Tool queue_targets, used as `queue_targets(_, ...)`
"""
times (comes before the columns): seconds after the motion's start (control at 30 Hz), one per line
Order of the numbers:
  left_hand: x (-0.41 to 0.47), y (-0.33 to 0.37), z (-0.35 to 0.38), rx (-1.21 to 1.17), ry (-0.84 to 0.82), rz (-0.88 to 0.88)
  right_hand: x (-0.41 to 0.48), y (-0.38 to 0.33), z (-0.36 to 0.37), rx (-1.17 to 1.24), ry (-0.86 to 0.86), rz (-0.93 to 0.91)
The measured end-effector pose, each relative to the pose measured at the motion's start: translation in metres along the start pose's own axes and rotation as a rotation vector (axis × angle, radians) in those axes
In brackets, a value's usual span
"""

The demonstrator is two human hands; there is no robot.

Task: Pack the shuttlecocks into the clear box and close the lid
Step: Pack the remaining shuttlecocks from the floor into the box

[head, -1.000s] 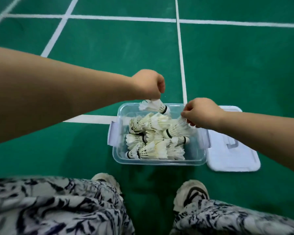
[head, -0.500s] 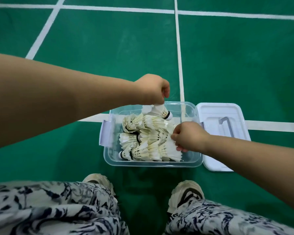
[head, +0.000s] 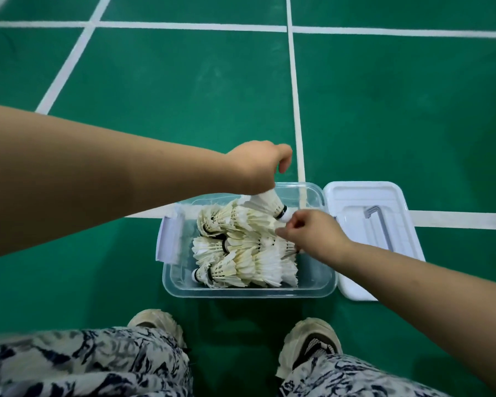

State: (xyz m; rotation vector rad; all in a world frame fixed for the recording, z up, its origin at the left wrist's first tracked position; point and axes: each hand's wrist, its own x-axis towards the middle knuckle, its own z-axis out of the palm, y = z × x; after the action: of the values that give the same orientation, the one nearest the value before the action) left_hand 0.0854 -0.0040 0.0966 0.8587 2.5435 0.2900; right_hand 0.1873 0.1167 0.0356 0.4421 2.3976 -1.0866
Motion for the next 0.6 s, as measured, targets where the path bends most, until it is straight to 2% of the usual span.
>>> queue_targets(0.17,0.008,0.009,-0.010,-0.044,0.099,-0.012,0.000,-0.003,-0.015,0.274,0.173,-0.048)
queue_targets(0.27,0.010,0.012,-0.009,-0.032,0.058,0.057,0.001,-0.009,-0.022,0.419,0.270,-0.137)
queue_targets(0.4,0.009,0.022,-0.003,-0.028,-0.030,0.188,0.001,-0.015,-0.025,0.437,0.190,-0.250)
queue_targets(0.6,0.005,0.031,0.004,-0.087,-0.094,0.257,-0.006,-0.003,-0.024,0.309,0.121,-0.241)
